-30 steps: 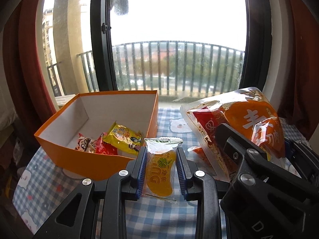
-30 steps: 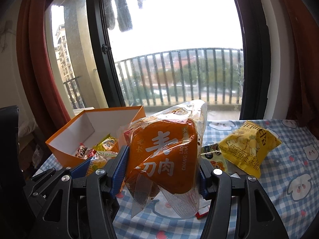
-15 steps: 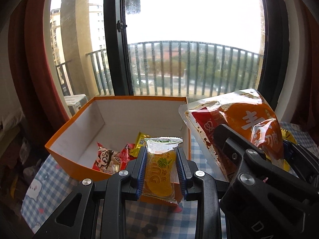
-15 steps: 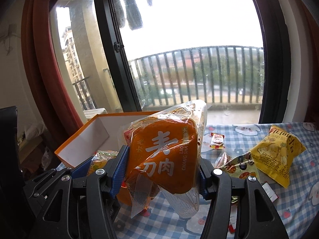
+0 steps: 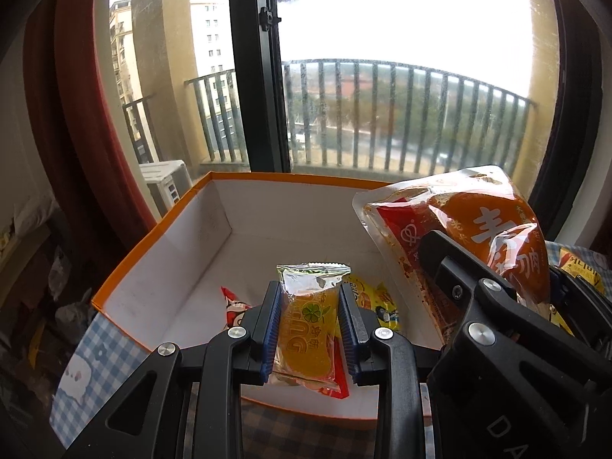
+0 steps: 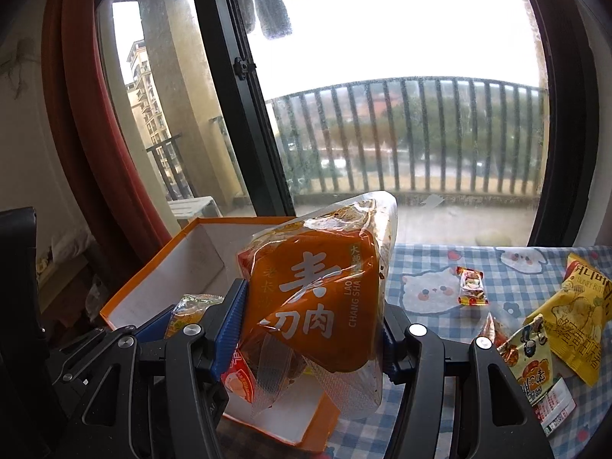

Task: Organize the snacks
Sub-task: 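Carry the orange bag and jelly packet together into the orange box, then open both tools to drop the bag and jelly packet in the box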

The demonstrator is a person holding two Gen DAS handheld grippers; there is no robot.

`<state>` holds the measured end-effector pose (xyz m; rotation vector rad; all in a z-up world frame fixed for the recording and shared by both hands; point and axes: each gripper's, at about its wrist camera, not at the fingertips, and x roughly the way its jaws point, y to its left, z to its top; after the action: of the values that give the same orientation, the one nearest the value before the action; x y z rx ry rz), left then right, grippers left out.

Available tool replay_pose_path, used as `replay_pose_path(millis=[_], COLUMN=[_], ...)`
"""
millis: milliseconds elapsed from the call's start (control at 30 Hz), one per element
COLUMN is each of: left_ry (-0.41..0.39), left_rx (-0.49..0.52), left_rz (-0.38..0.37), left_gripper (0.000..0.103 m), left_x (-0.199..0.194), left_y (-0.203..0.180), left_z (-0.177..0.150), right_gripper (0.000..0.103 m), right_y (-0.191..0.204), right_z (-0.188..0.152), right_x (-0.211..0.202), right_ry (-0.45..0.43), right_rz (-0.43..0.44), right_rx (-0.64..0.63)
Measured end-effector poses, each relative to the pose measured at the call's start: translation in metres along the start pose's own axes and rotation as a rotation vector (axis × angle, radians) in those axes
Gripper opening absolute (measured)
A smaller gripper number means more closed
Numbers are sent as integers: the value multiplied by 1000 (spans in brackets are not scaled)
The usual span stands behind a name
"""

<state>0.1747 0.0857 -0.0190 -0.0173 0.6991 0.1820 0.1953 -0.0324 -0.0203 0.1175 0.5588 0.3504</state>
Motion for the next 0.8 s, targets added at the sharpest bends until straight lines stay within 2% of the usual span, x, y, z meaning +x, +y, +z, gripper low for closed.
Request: replay_pose_path(millis=[167,300,400,467,533,667,700,800], left_ry=[54,106,119,110,88,78,78,77], left_rx=[-22,-14,-28,-26,-33,-30,-32,-36], left_rz=[9,6,-3,5,13,13,12,9], left_gripper=[28,29,45,71,83,85,85,85], left_x=[22,34,33,31,26,18,17,11], left_y=[10,11,11,13,14,17,18,20], left_z=[-2,-6,-11,-10,-11,-13,-14,-17], right_gripper=[63,64,65,66,72,84,91,93], right_y=[9,8,8,11,11,13,14,15], right_z=[-1,-6,-8,-6,-5,-4,-5,-7], right_x=[31,50,58,58,58,56,55,50], right_ry=[37,106,133,141,146,145,140,132], right_rz=[-1,30,43,36,43,68,48,40], right_rx=[2,14,6,-9,-12,-15,-16,-13])
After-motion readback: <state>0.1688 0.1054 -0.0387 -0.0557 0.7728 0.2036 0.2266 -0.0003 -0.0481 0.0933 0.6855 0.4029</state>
